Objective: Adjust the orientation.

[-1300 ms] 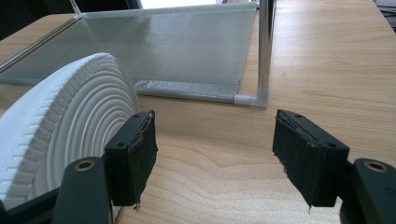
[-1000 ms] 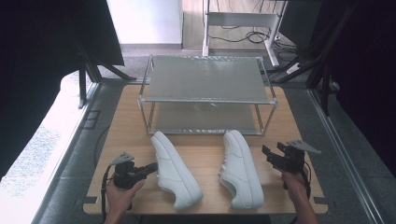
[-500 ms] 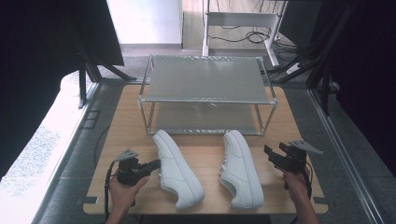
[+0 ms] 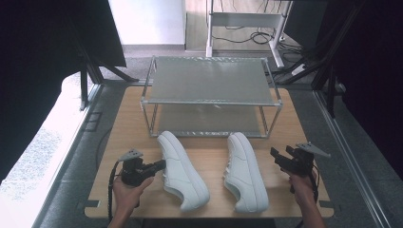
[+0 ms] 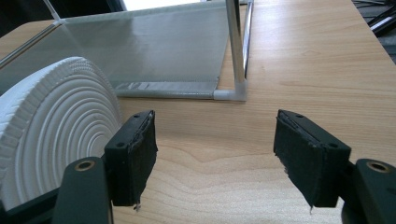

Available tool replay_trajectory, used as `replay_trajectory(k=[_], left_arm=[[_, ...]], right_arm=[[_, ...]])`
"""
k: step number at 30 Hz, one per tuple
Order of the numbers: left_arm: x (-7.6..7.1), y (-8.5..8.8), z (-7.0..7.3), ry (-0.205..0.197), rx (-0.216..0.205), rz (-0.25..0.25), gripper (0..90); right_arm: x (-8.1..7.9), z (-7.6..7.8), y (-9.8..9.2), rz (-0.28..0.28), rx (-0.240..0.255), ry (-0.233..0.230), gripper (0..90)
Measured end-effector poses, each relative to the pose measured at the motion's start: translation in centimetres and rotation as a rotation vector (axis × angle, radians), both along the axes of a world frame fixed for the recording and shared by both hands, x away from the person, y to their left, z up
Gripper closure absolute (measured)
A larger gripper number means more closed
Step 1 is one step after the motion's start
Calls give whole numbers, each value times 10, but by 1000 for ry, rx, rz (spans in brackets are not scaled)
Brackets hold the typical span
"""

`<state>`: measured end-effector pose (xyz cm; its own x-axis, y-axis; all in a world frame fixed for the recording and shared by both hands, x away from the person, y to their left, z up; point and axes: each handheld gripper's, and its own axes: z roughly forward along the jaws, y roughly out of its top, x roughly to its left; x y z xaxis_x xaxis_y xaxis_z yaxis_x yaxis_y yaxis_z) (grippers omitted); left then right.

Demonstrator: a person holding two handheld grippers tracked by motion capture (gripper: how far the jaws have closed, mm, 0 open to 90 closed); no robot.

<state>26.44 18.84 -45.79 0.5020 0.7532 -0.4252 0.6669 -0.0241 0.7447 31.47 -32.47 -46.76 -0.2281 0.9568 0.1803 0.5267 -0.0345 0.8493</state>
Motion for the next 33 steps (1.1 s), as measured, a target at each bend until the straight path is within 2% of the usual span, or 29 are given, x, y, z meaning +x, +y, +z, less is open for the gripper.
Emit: replay_trajectory(k=[4,7,8,10,16,23,30,33], left_arm=[[7,-5,7,-9,5,-15,891],[14,-13,11,-14,23,-32,890],[15,-14,11,-4,17,-45,891],[19,-19,12,-10,9,-53,894],[26,-23,9,12,-43,-58,900],[32,-33,13,4,-17,-62,900],[50,-64,23,-11,61,-94,900],[58,-75,23,-7,71,-108,900]], right_arm=[[0,-1,-2,-7,4,5,305],[0,-1,-3,-11,5,6,304],[0,-1,-3,-12,6,6,304],[0,-1,-4,-16,6,6,305],[0,-1,-5,-17,7,9,305],[0,-2,-4,-16,2,14,305],[0,-3,-4,-18,-2,17,305],[0,-3,-6,-19,-4,17,305]])
